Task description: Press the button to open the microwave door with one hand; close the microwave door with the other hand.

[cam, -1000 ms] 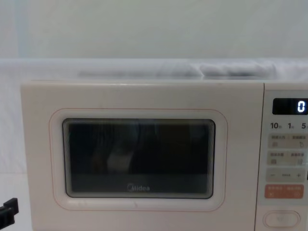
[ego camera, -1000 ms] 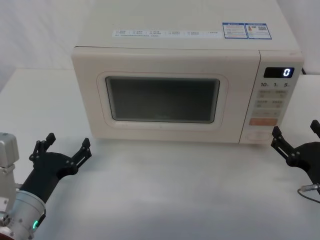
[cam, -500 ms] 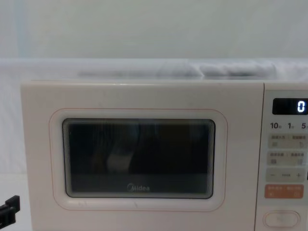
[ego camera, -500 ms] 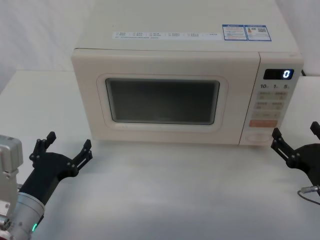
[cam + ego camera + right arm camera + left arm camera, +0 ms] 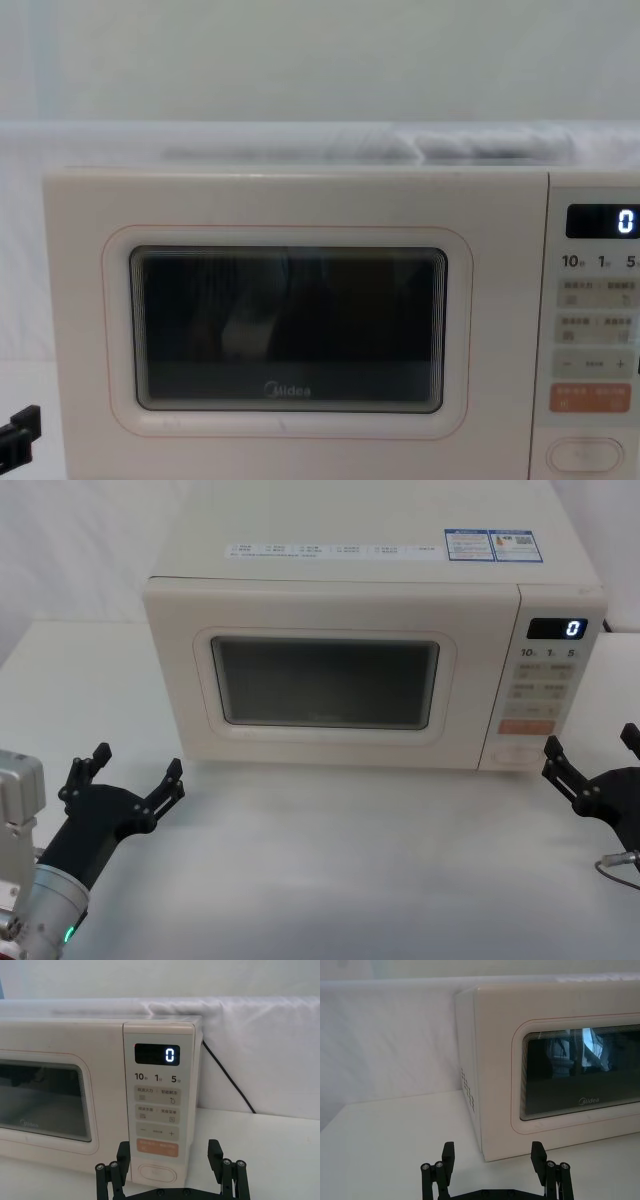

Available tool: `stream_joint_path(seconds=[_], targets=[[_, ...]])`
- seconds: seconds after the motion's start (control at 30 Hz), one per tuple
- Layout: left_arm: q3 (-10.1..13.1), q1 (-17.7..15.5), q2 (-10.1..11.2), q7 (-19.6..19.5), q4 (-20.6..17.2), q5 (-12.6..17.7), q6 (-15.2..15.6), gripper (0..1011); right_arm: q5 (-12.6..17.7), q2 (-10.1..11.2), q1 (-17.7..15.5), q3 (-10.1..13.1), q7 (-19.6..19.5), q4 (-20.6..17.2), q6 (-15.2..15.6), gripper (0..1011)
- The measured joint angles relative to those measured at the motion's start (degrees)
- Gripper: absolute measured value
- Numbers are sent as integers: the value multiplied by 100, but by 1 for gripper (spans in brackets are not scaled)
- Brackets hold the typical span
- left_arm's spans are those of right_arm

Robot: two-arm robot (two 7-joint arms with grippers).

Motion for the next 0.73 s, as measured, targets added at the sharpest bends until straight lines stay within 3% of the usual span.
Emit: stream_joint_path(seconds=[0.73], targets=[[-2,-1,-3,3,1,-9,8,1001,0,0,0,0,0,0,0,1002]])
